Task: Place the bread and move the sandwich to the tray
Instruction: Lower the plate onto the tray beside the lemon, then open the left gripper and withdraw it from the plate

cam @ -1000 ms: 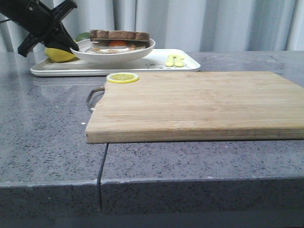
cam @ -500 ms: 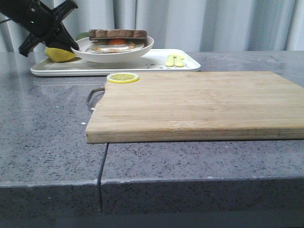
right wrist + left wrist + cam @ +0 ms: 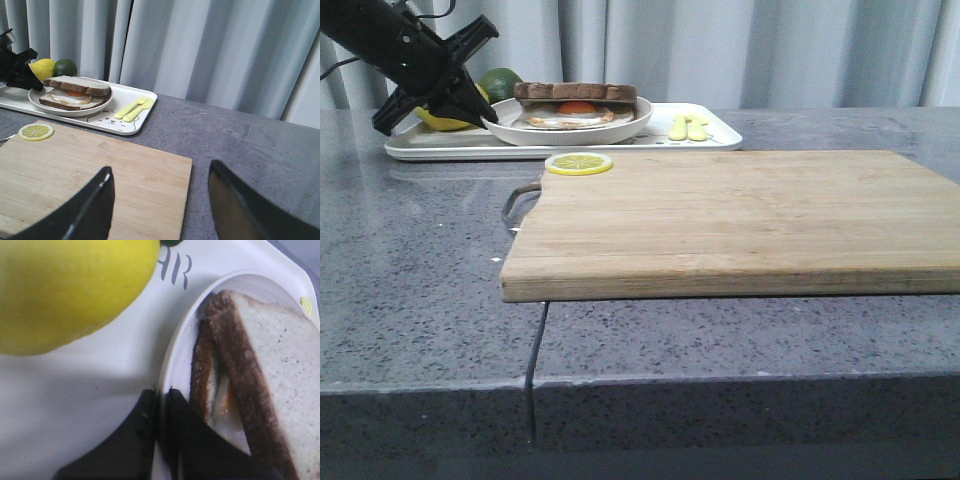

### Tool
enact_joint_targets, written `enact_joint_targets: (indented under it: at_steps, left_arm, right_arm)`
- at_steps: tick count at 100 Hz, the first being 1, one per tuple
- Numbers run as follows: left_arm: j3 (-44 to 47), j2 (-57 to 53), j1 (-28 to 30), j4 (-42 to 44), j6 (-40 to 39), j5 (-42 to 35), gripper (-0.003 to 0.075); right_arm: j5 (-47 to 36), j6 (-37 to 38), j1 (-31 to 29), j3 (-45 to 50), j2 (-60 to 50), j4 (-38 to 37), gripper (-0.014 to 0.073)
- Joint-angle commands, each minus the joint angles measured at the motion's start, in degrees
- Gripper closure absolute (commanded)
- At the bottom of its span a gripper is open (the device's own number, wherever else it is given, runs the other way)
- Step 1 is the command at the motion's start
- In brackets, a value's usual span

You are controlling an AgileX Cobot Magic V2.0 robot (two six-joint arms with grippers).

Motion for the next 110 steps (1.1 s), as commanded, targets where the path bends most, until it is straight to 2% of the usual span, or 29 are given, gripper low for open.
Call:
enact_joint_targets:
  at_steps: [1,82,89,110]
  left_arm:
    - [-2.3,-4.1,-0.3,-3.7,-1.1,-3.1,0.0740]
    - [-2.3,-4.1,-0.3,-3.7,-1.3,-3.8,0.0731]
    - [-2.3,-4.1,-0.3,-3.7,-1.3,-3.8,0.0700]
    - [-2.3,-4.1,-0.3,-3.7,-1.3,-3.8,0.0527]
  right_arm:
    - [-4.2,0.0,-0.3,-1.5,0.6,0.4,0.0166]
    - [-4.2,0.0,-0.3,-1.5,0.6,0.4,0.0166]
    - [-4.2,0.0,-0.3,-1.5,0.6,0.4,0.0166]
    - [-4.6,0.0,-0.3,-1.5,0.6,0.4,0.0166]
